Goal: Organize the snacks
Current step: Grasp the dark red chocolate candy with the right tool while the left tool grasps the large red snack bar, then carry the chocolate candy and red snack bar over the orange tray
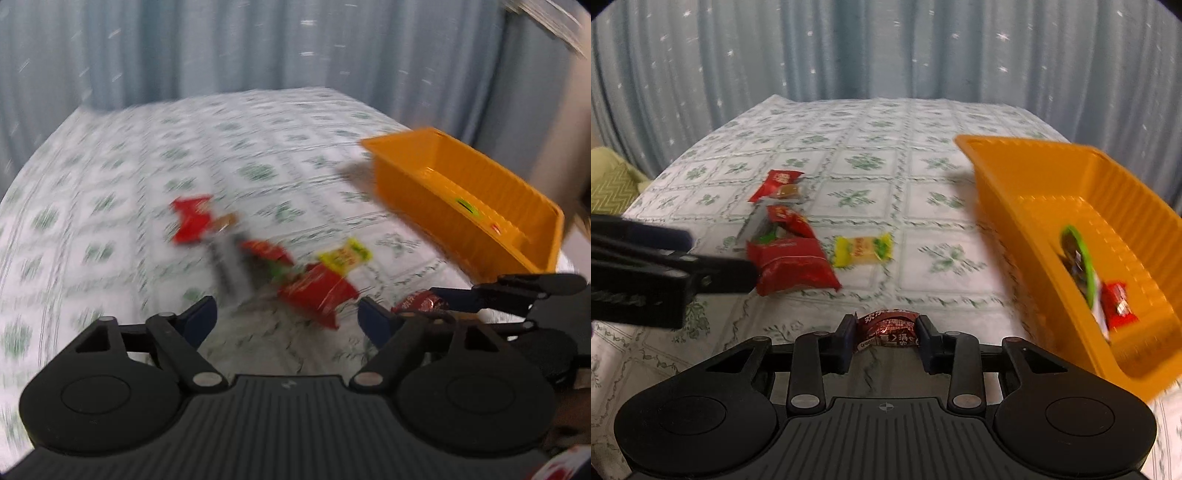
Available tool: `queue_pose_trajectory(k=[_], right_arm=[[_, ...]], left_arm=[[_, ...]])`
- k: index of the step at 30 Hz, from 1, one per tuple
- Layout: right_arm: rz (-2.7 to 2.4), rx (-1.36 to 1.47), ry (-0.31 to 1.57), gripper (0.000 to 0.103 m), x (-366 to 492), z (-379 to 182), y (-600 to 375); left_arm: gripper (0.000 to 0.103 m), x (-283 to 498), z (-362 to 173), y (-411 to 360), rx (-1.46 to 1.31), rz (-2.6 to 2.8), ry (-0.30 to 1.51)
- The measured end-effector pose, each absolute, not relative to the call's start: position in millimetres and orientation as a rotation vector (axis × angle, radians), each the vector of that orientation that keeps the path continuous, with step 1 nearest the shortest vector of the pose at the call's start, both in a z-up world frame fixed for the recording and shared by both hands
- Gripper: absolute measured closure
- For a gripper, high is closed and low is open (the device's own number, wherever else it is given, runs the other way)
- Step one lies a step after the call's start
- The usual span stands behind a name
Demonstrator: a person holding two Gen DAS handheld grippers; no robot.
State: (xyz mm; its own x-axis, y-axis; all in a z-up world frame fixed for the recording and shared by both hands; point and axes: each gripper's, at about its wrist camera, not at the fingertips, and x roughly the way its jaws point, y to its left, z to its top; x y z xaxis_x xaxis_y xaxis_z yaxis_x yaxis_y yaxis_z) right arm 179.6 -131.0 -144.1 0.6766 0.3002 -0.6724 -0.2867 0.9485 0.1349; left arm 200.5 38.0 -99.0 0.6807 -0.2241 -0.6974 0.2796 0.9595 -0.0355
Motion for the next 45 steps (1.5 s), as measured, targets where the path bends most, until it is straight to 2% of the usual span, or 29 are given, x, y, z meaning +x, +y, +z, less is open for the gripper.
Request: queue_pose_trajectory(k=[3, 7, 14, 29, 45], right_arm=[[0.315, 0.037, 0.761, 0.068, 174, -144, -138], [0.3, 0.051, 0.759, 0.068, 173, -143, -143], [0.292, 0.072, 0.762, 0.068, 172, -143, -150], [0.28, 0.093, 0.756, 0.068, 168, -140, -154], [0.248, 0.134, 0.679, 0.068, 113, -95, -172]], left_arm=[[0.038, 212, -100, 25, 0.178, -0.358, 0.756], [0.043, 226, -107, 11, 0.252, -0.435, 0.761], [0.073, 229, -121, -4, 0.332, -0.446, 0.802], [0.078, 206, -123, 1, 0.183, -0.301, 0.851], [0.078, 132, -68, 7, -0.043, -0.166, 0.829]])
